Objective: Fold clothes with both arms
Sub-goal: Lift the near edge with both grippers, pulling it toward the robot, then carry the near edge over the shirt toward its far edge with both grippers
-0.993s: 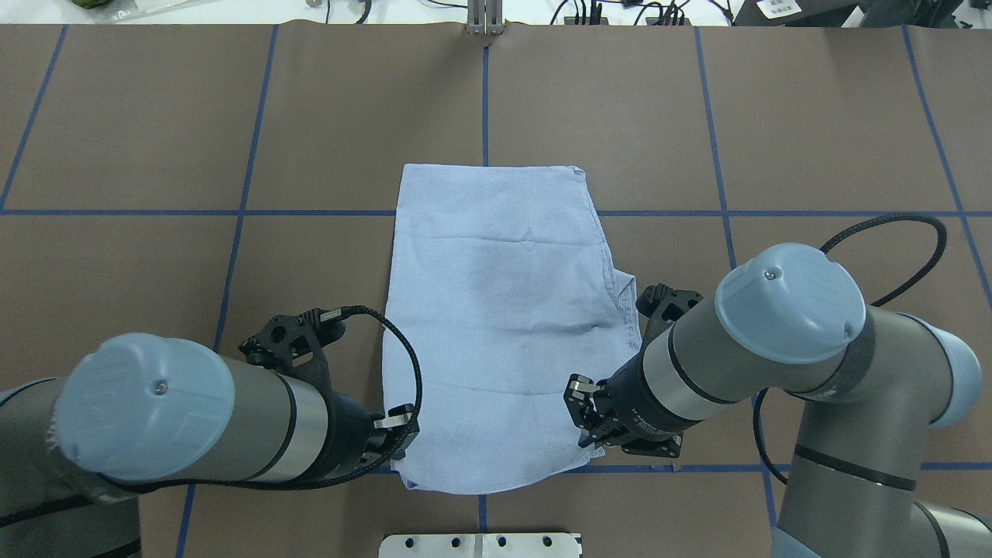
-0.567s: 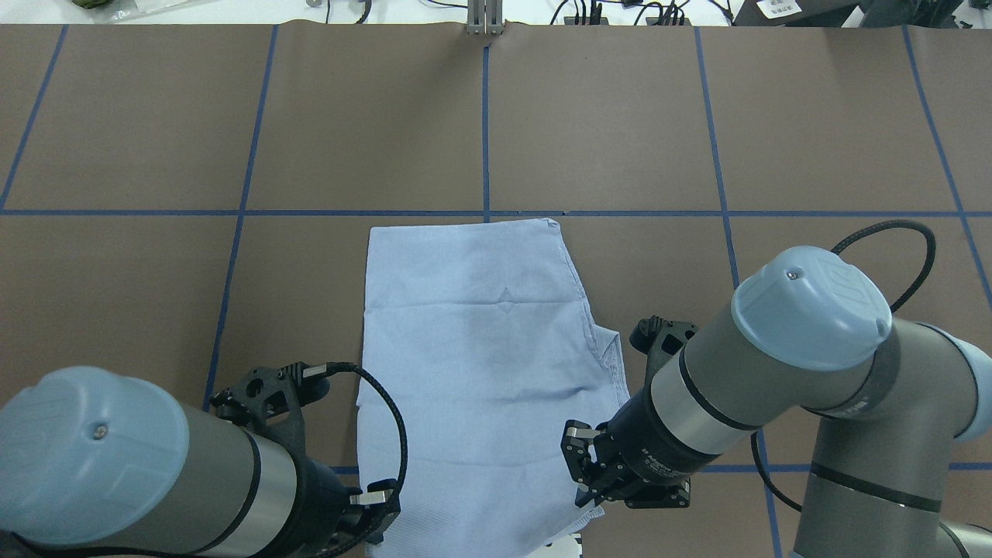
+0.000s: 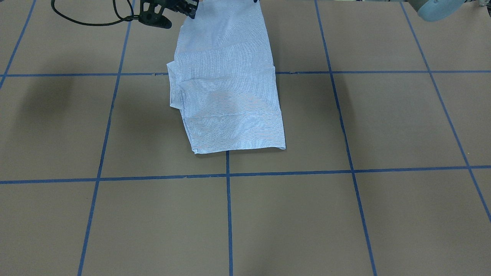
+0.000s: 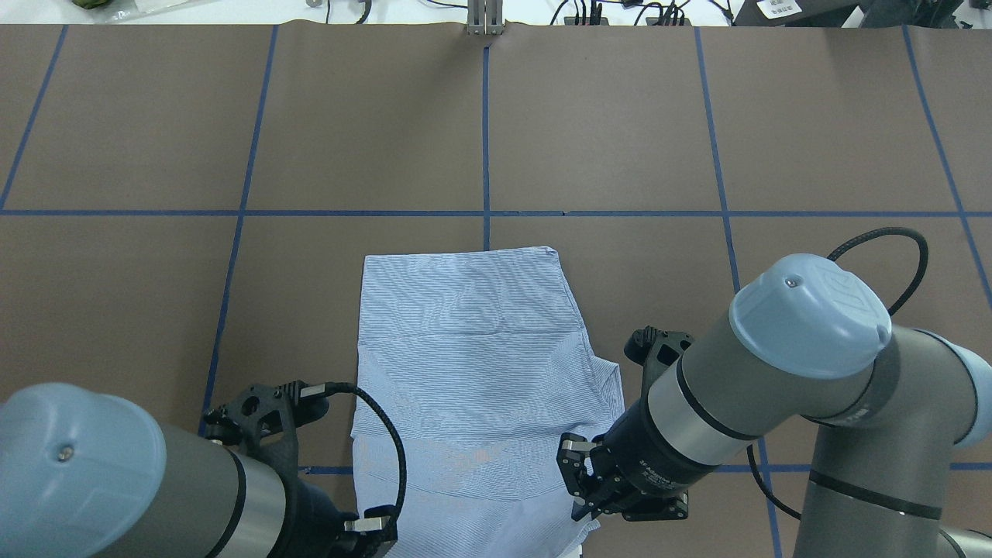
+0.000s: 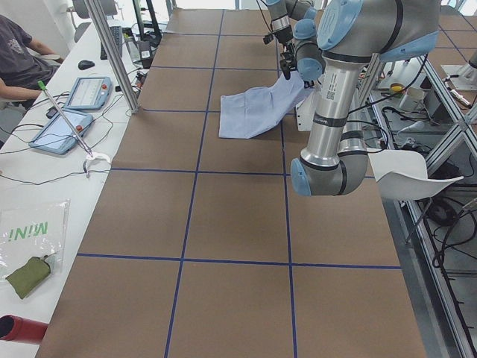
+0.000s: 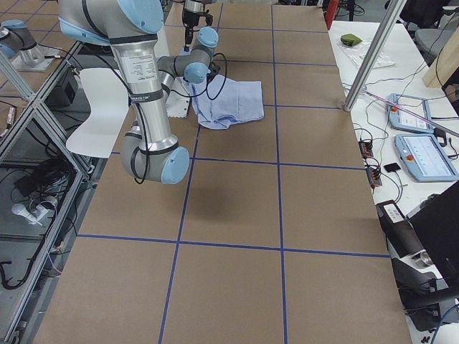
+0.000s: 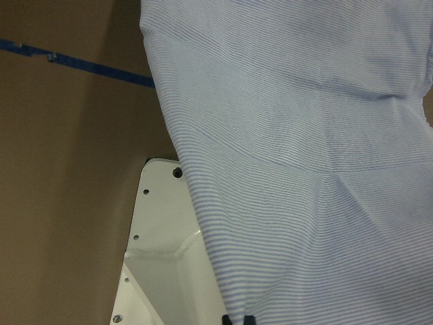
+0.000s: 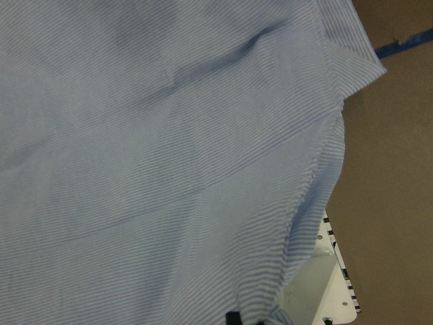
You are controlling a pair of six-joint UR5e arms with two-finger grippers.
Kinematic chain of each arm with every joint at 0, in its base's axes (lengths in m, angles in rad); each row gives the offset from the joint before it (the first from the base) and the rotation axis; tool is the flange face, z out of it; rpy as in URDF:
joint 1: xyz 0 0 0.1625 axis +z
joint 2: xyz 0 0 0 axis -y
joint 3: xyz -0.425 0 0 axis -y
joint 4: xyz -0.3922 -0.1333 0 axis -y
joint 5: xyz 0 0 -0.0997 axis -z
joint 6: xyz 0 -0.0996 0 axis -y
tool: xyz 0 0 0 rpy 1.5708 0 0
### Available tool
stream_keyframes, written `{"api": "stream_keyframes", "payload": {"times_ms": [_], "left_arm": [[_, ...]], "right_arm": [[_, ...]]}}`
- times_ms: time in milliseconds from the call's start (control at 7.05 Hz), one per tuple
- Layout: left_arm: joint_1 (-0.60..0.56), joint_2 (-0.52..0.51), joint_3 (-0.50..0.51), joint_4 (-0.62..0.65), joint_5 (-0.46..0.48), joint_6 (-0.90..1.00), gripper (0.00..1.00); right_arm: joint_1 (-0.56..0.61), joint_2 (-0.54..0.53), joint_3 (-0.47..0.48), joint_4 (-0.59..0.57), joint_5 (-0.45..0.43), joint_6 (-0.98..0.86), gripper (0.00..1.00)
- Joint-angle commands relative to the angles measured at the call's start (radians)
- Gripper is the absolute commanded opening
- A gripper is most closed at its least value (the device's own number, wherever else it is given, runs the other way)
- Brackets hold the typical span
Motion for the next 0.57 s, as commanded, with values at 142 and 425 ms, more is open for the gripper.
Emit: {"api": "stream_keyframes", "payload": {"times_ms": [142,425], "left_arm": [[-0.193,-0.003,0.096,-0.009,-0.044,0.16,0.0],[-0.305,-0.006,0.19,-0.061,-0.055,0.249,0.0]], "right_arm": [[0.147,0.06,-0.109,0.0,-0.007,-0.068,0.0],[0.233,0.149,-0.23,0.0,-0.019,-0.15,0.0]]}}
